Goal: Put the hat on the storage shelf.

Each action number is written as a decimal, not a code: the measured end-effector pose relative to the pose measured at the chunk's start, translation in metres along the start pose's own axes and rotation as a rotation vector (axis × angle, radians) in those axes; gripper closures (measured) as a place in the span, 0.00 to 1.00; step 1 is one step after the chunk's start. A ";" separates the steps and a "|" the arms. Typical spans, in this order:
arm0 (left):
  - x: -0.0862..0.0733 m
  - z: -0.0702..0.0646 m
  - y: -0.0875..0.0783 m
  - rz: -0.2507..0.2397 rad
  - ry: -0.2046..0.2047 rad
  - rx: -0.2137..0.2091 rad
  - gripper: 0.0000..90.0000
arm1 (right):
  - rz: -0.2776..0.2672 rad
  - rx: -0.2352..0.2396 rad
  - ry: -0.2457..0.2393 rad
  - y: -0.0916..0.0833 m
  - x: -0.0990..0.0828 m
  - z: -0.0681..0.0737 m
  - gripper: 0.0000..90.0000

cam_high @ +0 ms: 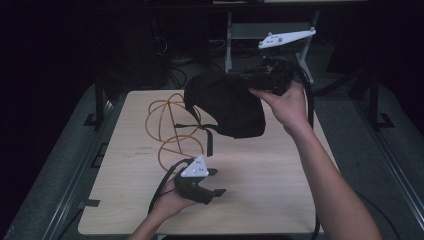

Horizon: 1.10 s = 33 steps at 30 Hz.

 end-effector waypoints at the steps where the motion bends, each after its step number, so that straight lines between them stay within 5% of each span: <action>1: -0.001 0.000 0.000 0.000 -0.002 -0.002 0.35 | 0.000 0.002 0.002 0.004 0.001 0.001 0.87; 16: 0.000 -0.002 -0.001 -0.008 -0.007 -0.004 0.35 | 0.010 0.039 -0.014 0.038 0.020 0.021 0.87; 33: 0.001 -0.003 0.001 -0.010 0.004 -0.009 0.35 | -0.004 0.065 -0.035 0.042 0.037 0.042 0.87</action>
Point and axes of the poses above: each handheld gripper's, and its own axes: y roughly forward along the jaws, x roughly out of its top, z roughly to its left, the point moved 4 cm from there along y, roughly forward along the jaws, and after that the axes turned 14 degrees about y, right-handed, at the moved point
